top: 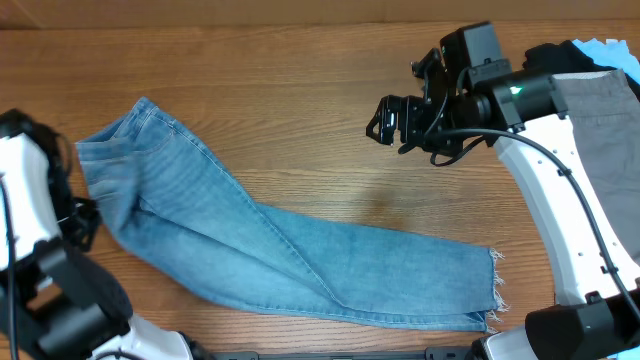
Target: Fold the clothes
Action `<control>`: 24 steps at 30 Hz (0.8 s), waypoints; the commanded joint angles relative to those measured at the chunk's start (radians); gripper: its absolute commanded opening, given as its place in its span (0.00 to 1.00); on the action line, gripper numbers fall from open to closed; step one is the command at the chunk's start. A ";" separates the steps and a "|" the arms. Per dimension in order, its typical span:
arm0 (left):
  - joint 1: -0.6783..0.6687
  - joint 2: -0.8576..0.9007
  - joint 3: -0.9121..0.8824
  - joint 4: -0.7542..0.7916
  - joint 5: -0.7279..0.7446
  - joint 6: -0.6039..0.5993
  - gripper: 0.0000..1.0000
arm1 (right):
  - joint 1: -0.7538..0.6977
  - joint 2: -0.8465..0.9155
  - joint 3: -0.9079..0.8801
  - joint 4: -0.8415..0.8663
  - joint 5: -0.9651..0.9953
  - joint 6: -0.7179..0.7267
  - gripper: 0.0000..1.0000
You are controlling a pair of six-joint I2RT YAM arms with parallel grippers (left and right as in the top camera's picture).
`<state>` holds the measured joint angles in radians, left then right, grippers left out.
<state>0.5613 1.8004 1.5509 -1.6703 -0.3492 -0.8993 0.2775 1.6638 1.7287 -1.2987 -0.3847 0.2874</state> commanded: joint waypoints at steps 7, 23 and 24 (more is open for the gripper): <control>0.097 -0.214 0.032 0.023 0.095 0.066 0.55 | 0.051 0.003 -0.047 0.048 -0.025 -0.003 1.00; -0.340 -0.075 0.032 0.288 0.201 0.249 0.86 | 0.117 0.016 -0.097 0.187 -0.026 0.032 1.00; -0.365 -0.040 0.032 0.309 0.180 0.245 0.87 | 0.117 0.016 -0.097 0.183 -0.026 0.031 1.00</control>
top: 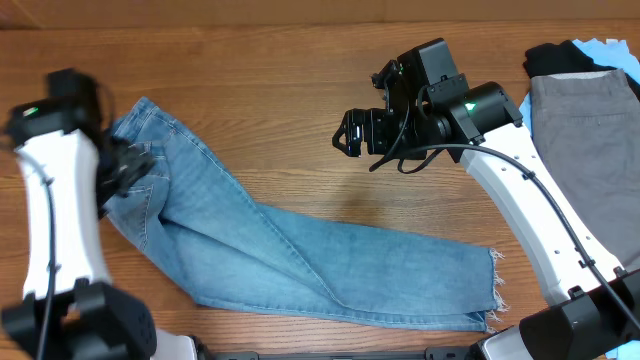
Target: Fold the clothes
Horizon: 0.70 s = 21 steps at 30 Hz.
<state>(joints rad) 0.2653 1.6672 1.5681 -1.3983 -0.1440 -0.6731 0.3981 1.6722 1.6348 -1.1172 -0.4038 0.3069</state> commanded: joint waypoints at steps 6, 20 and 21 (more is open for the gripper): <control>-0.109 0.314 0.015 0.140 -0.082 -0.013 0.88 | -0.004 0.008 -0.003 -0.029 -0.001 0.003 1.00; -0.093 0.435 0.054 0.153 -0.182 -0.046 0.68 | -0.004 0.008 -0.005 -0.037 0.014 0.003 1.00; -0.089 0.435 0.072 0.133 -0.188 -0.048 0.64 | -0.004 0.008 -0.005 -0.040 0.022 0.003 1.00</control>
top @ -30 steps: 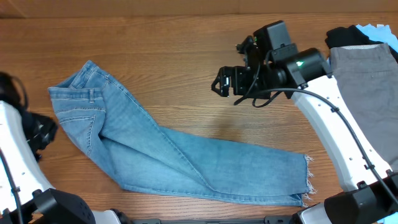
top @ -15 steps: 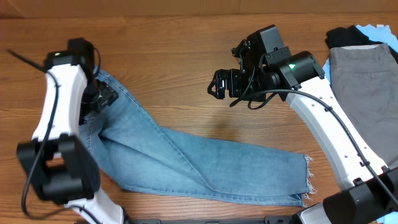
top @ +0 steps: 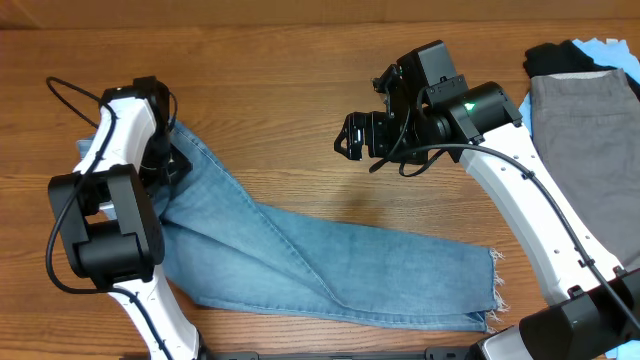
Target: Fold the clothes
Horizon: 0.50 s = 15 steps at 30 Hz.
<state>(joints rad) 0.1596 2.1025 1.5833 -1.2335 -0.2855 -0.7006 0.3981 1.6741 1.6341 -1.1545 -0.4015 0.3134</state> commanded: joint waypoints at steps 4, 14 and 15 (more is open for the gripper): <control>0.026 -0.001 0.148 -0.146 -0.100 -0.069 0.24 | -0.004 0.006 -0.005 -0.002 0.026 -0.003 1.00; 0.107 -0.001 0.233 -0.412 -0.222 -0.288 0.04 | -0.004 0.006 -0.005 -0.013 0.026 -0.006 1.00; 0.124 -0.001 0.233 -0.443 -0.237 -0.315 0.04 | -0.004 0.006 -0.005 -0.014 0.027 -0.006 1.00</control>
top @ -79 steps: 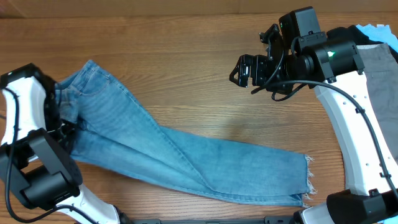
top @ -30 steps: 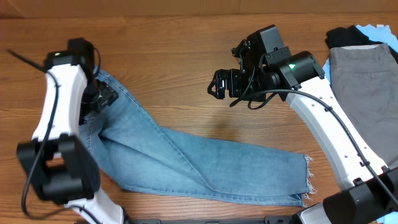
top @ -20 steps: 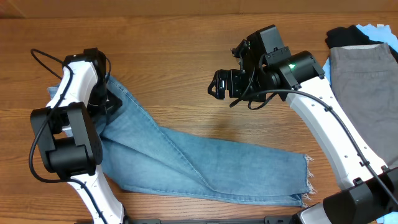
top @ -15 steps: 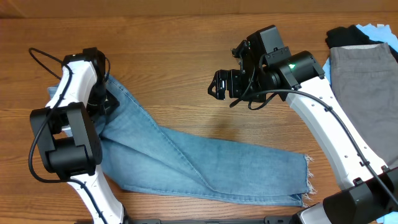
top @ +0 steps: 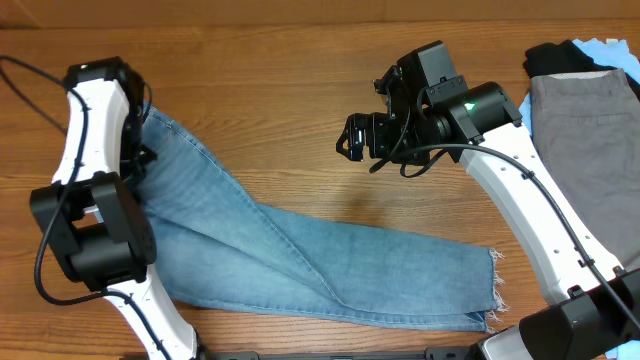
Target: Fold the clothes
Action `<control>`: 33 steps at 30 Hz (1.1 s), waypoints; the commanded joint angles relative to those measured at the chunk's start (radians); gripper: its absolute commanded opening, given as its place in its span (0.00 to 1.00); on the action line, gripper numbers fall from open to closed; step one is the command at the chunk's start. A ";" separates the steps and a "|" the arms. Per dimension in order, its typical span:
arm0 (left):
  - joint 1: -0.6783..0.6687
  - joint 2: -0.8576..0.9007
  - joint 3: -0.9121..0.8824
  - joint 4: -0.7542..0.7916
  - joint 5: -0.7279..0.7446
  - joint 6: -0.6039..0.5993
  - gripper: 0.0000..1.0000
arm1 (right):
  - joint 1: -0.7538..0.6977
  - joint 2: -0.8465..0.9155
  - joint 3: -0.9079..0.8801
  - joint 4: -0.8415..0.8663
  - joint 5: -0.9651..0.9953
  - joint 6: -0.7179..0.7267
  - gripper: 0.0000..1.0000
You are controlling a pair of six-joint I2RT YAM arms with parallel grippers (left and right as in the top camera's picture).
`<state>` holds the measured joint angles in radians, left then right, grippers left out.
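Observation:
Light blue jeans (top: 290, 250) lie flat and diagonal on the wooden table, waist at the upper left, frayed hems (top: 492, 290) at the lower right. My left gripper (top: 138, 140) hangs over the left edge of the waist. Its fingers are mostly hidden under the wrist and the white arm (top: 88, 130), so I cannot see how they stand. My right gripper (top: 350, 138) hovers over bare wood above the middle of the jeans, well clear of the cloth. It is open with nothing between its fingers.
At the right edge lies a stack of other clothes: grey trousers (top: 590, 150), a black garment (top: 555, 55) and a bit of light blue cloth (top: 605, 45). The left arm's base link (top: 95, 240) covers part of the jeans' left side.
The left arm has swung up and to the left, its wrist now at the waist's left edge rather than over its middle. The right arm and the jeans look unchanged.
First the left arm sat low at the left table edge, off the jeans, and the right gripper hovered right of centre. Then the left arm reached over the waist and the right gripper shifted left. The left arm then lay across the waist, now at its left edge.

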<state>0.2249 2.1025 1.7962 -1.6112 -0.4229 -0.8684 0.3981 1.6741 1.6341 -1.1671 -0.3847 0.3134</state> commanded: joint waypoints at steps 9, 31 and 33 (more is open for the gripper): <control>0.253 -0.002 0.010 -0.080 -0.049 -0.106 0.40 | -0.004 0.006 -0.005 -0.002 0.010 -0.007 1.00; 0.489 -0.199 0.011 -0.080 0.014 -0.202 1.00 | -0.003 0.009 -0.005 0.011 0.009 -0.025 1.00; 0.510 -0.255 0.011 -0.079 0.018 -0.215 1.00 | -0.003 0.018 -0.005 0.019 0.008 -0.025 1.00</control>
<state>0.6846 1.9995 1.7947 -1.6852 -0.3965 -1.0149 0.3981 1.6752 1.6341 -1.1618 -0.3847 0.2939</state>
